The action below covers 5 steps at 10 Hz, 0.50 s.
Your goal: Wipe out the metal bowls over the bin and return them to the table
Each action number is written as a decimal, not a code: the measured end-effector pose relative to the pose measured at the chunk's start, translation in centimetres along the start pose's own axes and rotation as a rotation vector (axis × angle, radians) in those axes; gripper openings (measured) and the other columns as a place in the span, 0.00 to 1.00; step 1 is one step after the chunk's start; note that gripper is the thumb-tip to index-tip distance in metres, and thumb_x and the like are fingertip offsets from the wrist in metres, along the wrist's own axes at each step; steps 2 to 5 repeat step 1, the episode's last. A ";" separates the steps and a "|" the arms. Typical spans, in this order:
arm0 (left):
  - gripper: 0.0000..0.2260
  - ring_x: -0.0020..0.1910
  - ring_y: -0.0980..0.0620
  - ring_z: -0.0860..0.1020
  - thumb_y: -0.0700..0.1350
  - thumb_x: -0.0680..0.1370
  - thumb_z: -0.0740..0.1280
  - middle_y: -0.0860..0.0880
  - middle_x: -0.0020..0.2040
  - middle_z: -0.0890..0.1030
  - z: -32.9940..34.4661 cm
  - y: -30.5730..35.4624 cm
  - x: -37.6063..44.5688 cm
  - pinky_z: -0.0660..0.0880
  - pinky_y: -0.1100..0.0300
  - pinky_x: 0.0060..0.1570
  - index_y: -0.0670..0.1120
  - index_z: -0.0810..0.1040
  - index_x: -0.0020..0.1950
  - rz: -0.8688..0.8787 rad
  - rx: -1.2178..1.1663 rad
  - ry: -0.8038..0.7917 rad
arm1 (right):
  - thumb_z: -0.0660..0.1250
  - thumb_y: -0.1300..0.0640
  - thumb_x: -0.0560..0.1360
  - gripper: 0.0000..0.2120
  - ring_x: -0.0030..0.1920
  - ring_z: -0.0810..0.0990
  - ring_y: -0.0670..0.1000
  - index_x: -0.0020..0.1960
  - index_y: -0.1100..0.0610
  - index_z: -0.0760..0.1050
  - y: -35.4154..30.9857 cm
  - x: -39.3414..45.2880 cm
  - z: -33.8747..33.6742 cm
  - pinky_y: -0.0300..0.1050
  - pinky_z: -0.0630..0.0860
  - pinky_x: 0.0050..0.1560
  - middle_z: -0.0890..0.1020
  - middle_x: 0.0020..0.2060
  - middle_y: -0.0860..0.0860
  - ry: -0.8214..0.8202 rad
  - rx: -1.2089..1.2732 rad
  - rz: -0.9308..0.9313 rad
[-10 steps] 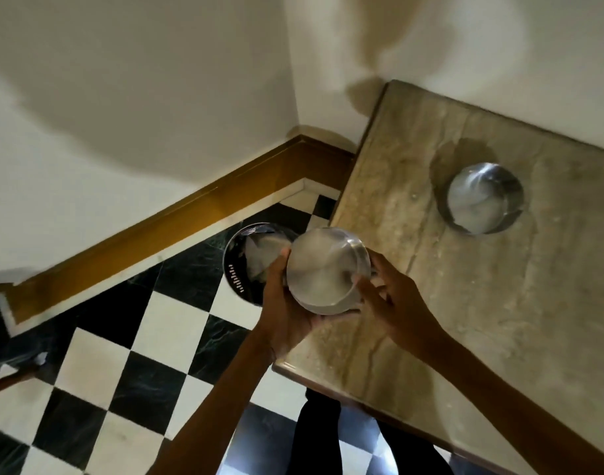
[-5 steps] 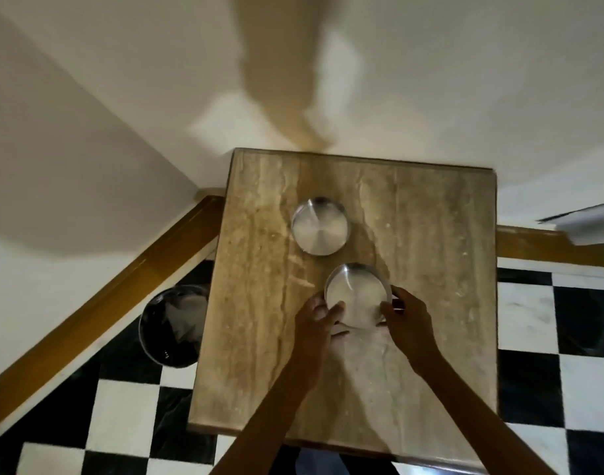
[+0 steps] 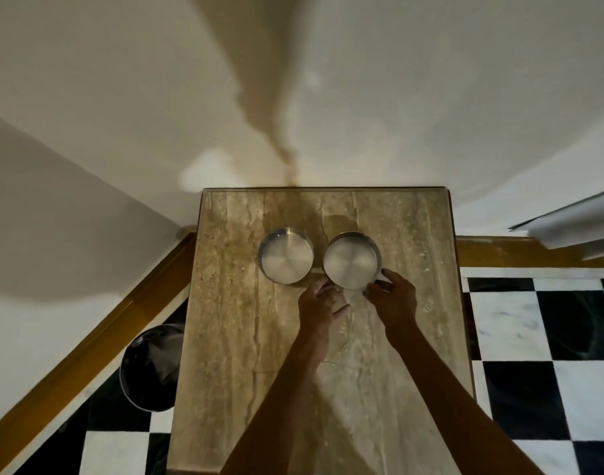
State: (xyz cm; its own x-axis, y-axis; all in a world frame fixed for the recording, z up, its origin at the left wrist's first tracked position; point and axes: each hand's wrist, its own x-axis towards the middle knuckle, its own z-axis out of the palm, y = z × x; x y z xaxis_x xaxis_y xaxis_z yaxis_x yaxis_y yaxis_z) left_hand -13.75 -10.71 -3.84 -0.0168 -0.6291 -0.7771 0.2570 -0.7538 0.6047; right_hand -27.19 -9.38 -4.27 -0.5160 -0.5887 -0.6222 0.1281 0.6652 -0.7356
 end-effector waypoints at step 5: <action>0.16 0.63 0.44 0.81 0.35 0.81 0.64 0.42 0.65 0.79 -0.7 0.9 -1.8 0.84 0.53 0.51 0.43 0.75 0.68 0.025 0.007 0.017 | 0.73 0.68 0.72 0.28 0.51 0.85 0.57 0.70 0.62 0.71 -0.2 -1.8 -0.6 0.57 0.82 0.56 0.84 0.52 0.61 0.018 0.104 0.036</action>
